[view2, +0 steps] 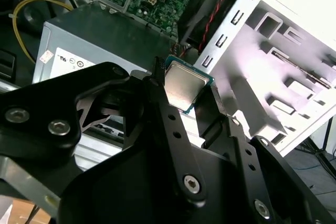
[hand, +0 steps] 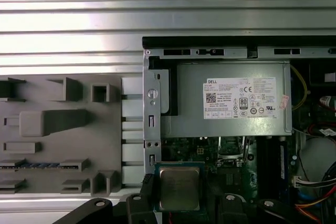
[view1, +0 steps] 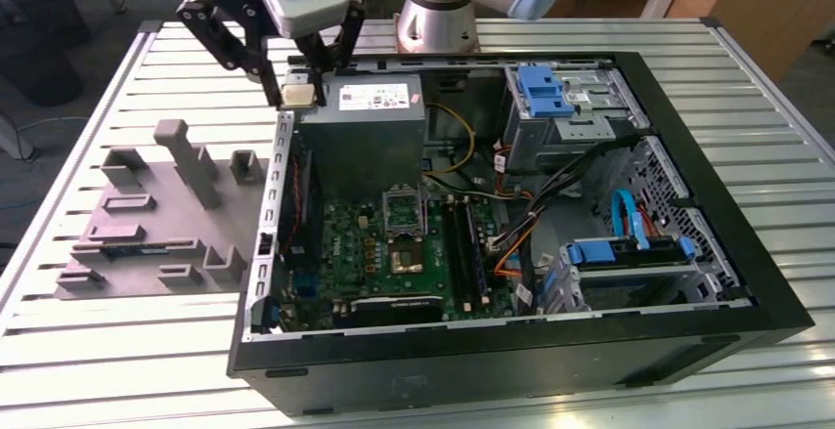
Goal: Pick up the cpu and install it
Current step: 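Pick up the cpu and move it towards the insertion slot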
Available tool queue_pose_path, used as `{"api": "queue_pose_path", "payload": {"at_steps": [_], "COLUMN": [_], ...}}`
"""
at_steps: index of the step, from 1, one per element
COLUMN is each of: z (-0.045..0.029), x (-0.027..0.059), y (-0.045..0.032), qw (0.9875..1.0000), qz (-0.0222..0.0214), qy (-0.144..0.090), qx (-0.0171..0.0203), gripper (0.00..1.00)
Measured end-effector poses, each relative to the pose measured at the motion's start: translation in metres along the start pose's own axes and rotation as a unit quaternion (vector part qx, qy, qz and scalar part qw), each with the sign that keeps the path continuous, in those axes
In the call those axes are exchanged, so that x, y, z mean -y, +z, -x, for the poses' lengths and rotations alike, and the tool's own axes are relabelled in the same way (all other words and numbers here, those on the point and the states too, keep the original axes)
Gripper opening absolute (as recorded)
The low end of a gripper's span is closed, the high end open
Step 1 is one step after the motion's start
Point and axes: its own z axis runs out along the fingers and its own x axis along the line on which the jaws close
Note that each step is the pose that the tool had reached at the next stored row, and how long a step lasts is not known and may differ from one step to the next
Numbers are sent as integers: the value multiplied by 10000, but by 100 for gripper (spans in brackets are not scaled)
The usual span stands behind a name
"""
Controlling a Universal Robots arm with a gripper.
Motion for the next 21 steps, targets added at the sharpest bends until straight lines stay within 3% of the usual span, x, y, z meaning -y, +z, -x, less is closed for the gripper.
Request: {"api": "queue_pose_path", "payload": {"at_steps": [9, 21], "z": [249, 507], "x": [-8, -17], "y": [6, 10], "qw": [10000, 10000], "qz": [0, 0], "qy": [1, 1], "qx": [0, 0], "gripper": [47, 47]}}
